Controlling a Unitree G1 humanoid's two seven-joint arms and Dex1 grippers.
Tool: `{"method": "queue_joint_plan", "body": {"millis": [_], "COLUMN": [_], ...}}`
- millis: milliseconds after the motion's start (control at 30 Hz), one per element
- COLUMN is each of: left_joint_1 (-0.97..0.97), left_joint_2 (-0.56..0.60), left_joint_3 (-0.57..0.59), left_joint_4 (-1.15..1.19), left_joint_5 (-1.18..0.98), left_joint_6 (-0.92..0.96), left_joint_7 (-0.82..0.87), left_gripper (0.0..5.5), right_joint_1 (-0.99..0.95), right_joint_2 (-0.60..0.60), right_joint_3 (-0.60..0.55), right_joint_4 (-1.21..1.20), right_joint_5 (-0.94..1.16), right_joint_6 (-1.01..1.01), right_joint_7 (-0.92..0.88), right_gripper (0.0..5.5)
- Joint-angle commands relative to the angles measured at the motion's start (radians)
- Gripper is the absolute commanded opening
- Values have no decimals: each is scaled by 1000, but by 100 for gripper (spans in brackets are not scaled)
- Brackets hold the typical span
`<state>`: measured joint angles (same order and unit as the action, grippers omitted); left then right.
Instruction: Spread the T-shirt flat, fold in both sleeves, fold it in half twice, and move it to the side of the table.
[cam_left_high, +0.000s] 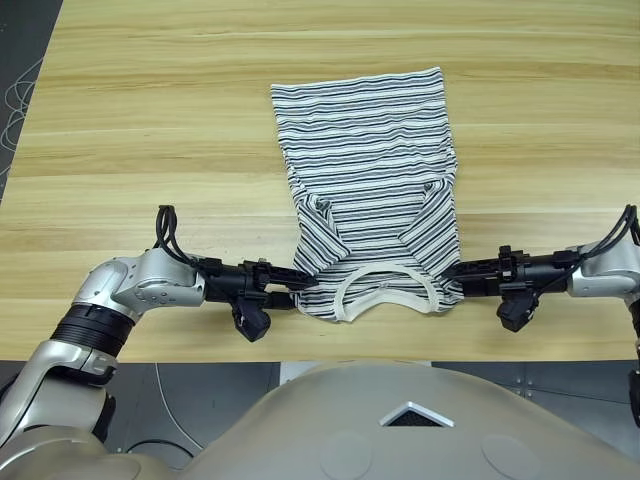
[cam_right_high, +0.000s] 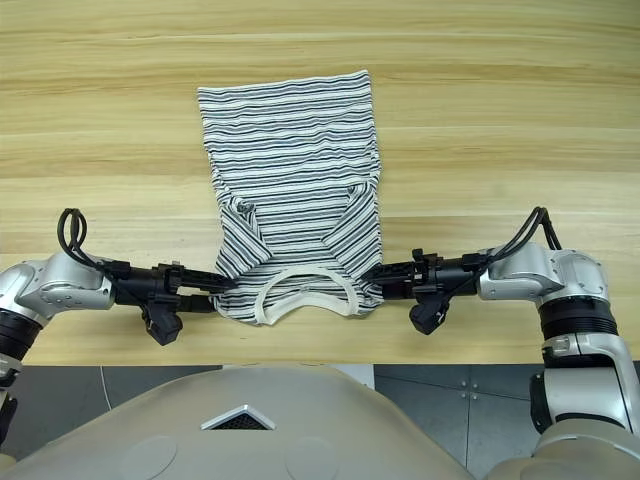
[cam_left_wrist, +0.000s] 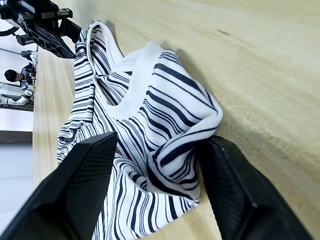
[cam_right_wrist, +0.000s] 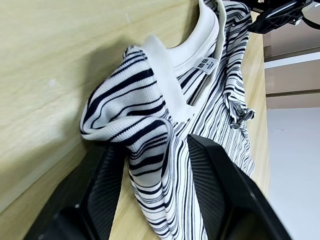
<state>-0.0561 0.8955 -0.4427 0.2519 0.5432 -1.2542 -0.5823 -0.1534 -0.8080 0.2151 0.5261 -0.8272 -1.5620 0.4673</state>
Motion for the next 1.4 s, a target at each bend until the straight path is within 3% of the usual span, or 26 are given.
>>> {"method": "queue_joint_plan", "body": {"millis": [33, 200, 567, 833, 1100, 1233, 1400], "left_joint_1": [-14, -20, -30, -32, -43, -62, -118], "left_joint_2": [4, 7, 11, 9, 15, 18, 15], "left_joint_3": [-30, -32, -42, -44, -44, -36, -28], "left_joint_4": [4, -21, -34, -22, -18, -12, -62], "left_joint_5": [23, 24, 25, 16, 16, -51, -255], "left_joint_6": [45, 59, 84, 87, 96, 152, 305], "left_joint_7": [-31, -19, -23, -27, -39, -67, -165], "left_gripper": [293, 293, 137, 14, 14, 14, 14], "right_joint_1": [8, 8, -24, -33, -44, -76, -177], "right_joint_2": [-3, -15, -64, -78, -89, -87, -133], "right_joint_3": [46, 70, 159, 208, 243, 270, 407], "right_joint_4": [-16, -60, -67, -87, -91, -56, -62], "right_joint_5": [-88, -163, -206, -208, -199, -46, 469], "right_joint_6": [34, 94, 142, 169, 187, 198, 310], "right_joint_7": [-14, -79, -196, -239, -271, -227, -7], "right_gripper": [224, 224, 16, 10, 10, 10, 10]}}
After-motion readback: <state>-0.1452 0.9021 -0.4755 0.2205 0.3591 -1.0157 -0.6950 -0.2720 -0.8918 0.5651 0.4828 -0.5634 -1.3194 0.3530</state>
